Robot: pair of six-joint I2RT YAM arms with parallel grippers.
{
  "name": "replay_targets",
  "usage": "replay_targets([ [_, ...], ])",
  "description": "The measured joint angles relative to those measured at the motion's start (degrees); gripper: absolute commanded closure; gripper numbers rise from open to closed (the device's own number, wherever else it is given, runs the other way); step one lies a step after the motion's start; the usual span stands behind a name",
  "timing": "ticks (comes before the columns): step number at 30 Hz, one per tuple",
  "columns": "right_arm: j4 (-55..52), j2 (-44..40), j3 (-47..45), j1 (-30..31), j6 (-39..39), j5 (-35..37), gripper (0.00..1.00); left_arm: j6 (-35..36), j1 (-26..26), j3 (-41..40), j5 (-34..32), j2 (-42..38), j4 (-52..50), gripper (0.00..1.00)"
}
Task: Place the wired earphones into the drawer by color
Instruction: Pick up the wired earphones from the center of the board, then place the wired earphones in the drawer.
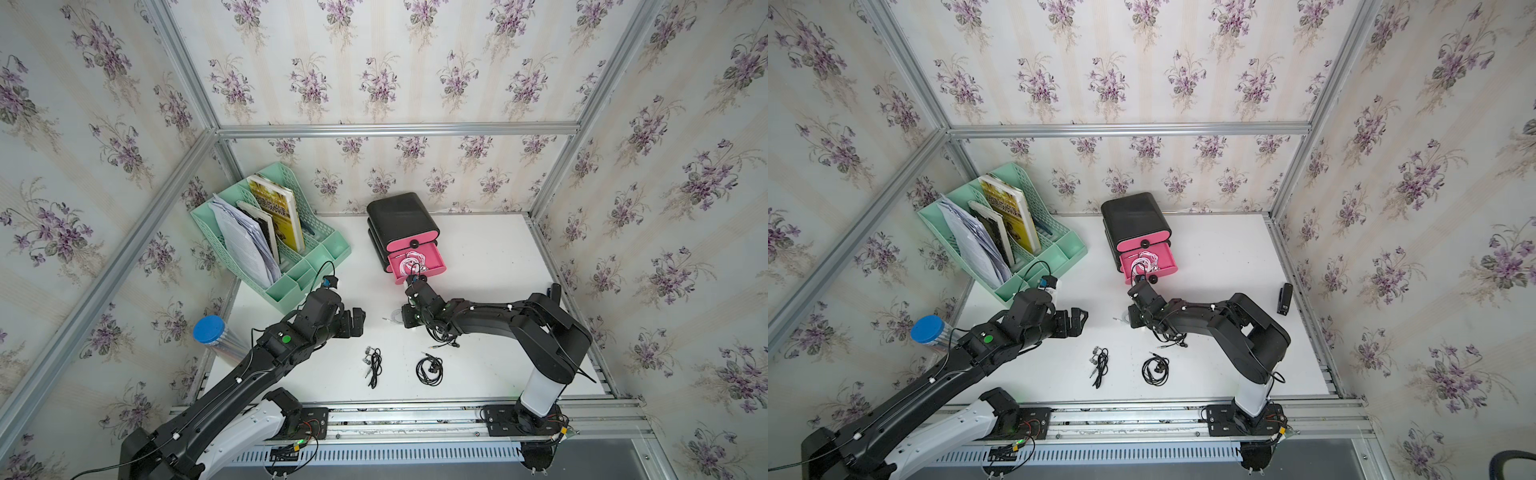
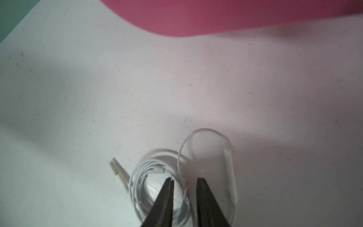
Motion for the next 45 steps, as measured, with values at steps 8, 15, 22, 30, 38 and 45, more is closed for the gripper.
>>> replay_targets([
  [8, -0.04, 0.48, 0.04, 0.00, 0.00, -0.02, 0.83, -0.02, 0.00, -0.13, 0.00, -0.02, -0.11, 0.01],
  [15, -0.04, 0.42, 0.04, 0.00, 0.00, -0.02, 0.93, -0.02, 0.00, -0.20, 0.00, -0.13, -0.33, 0.01],
  [22, -0.66, -1.79, -0.24, 0.00, -0.07, -0.04, 0.96, -0.02, 0.04, -0.20, 0.00, -0.20, -0.33, 0.01],
  [30, -2.12, -7.74, -0.81, 0.00, -0.92, -0.44, 0.97, -0.04, 0.04, -0.28, -0.02, -0.72, -0.33, 0.01],
  [38, -4.74, -15.28, -1.44, 0.00, -1.44, -1.51, 0.97, -0.07, 0.04, -0.28, -0.13, -0.79, -0.33, 0.01],
  [45, -7.67, -21.22, 0.20, 0.00, -2.67, -1.18, 0.98, -0.07, 0.04, -0.24, -0.13, -0.59, -0.31, 0.01],
])
